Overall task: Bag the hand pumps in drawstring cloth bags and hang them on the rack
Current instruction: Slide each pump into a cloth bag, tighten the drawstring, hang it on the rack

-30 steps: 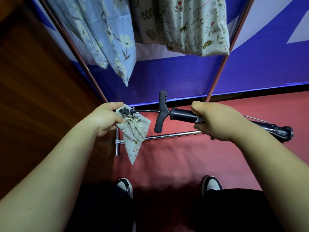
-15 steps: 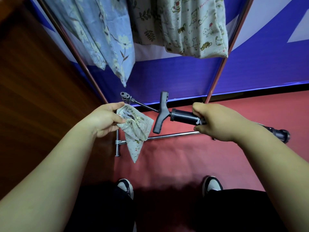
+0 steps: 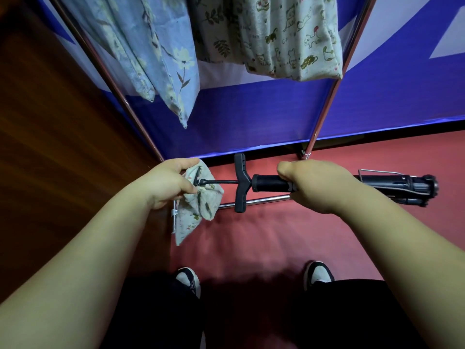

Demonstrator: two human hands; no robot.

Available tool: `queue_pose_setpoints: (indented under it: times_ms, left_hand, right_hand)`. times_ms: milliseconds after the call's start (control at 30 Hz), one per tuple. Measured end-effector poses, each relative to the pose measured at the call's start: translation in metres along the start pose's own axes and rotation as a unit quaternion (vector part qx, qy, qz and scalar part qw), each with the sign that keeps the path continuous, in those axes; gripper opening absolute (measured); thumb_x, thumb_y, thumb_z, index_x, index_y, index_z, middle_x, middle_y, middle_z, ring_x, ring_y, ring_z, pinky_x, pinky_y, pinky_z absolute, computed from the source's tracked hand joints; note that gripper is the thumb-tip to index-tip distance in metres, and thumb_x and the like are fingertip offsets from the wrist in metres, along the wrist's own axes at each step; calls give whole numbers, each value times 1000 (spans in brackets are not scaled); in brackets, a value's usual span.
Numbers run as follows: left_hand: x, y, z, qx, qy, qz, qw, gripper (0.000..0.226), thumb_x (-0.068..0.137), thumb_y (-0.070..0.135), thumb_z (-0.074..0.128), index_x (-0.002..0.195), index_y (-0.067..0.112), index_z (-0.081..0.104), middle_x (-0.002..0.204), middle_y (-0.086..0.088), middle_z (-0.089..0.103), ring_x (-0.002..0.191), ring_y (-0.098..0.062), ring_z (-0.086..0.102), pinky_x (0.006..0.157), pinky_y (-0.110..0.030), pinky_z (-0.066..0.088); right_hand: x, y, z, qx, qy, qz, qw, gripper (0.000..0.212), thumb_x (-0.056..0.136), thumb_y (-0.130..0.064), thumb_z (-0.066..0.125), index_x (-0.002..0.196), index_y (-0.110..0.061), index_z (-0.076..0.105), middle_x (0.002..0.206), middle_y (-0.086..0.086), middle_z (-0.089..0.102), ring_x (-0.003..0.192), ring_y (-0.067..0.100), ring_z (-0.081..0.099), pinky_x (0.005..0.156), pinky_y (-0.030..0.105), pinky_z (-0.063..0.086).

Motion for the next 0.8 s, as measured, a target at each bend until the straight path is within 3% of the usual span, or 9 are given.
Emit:
queue_pose_setpoints:
  times_ms: [100,233,300,333,400,500,567,700,800]
  left_hand:
    - [1,-1,6,28,-21,9,999,93,62,-7,74,146,29,55,134,-8,65,102,-35,69,85,-44,54]
    - [-1,4,7,-1,-45,15,999,88,65,-8,73,144,28,57,125,-17,71,97,-33,60,87,-46,43]
    - [-1,8,9,8,-44,22,999,85,68,-12,73,144,23,57,114,-16,73,85,-27,66,75,-35,52]
    - [-1,10,9,17,-25,23,999,80,74,-16,70,144,20,57,102,-14,73,70,-20,66,60,-25,52]
    - [-2,10,10,31,32,24,999,68,81,-16,68,141,14,58,86,-13,67,53,-14,55,46,-21,43]
    - [-5,11,7,79,127,53,987,35,82,5,80,116,14,75,89,-16,76,67,-22,59,63,-28,50]
    - [-8,15,5,135,143,78,977,18,86,8,77,100,19,77,80,-10,74,64,-19,59,57,-23,48]
    - [-11,19,8,278,69,79,955,28,89,-1,59,84,23,74,67,-1,65,52,-14,53,47,-20,41]
    - [-13,18,8,321,34,55,945,32,88,-6,56,84,19,76,64,7,69,48,0,59,46,-15,44]
  right_hand:
    - [2,-7,4,-30,15,-12,999,30,83,-5,51,89,-28,33,79,-3,52,65,27,48,49,31,32]
    - [1,-7,-3,-61,22,47,997,33,84,2,50,94,-24,33,70,-5,37,54,20,34,47,31,24]
    - [1,-4,-6,-60,30,83,994,32,85,1,53,96,-22,33,68,-5,34,53,19,32,50,32,28]
    - [0,-4,-7,-56,34,92,994,32,86,0,54,96,-22,33,68,-5,34,52,18,32,50,32,28]
    - [1,-5,-8,-48,41,92,994,31,87,-3,56,94,-22,32,68,-5,34,51,16,30,48,31,24]
    - [1,-8,-7,-46,41,81,995,29,87,-4,54,94,-22,33,68,-6,34,52,16,32,48,31,23]
    - [1,-9,-6,-44,40,78,995,28,87,-4,54,95,-22,34,69,-6,34,56,22,38,51,32,28]
    - [-1,-6,-5,-45,39,83,995,31,86,-4,56,95,-23,33,69,-5,36,56,23,38,47,30,24]
    - [-1,-4,-6,-49,39,82,995,32,85,-3,57,94,-23,32,69,-5,37,55,20,37,46,29,22]
Point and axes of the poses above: each hand's wrist, its own x-axis towards the middle knuckle, its own z-axis out of the palm, y = z × x, the point moved 4 cm from there along x, towards the middle knuckle
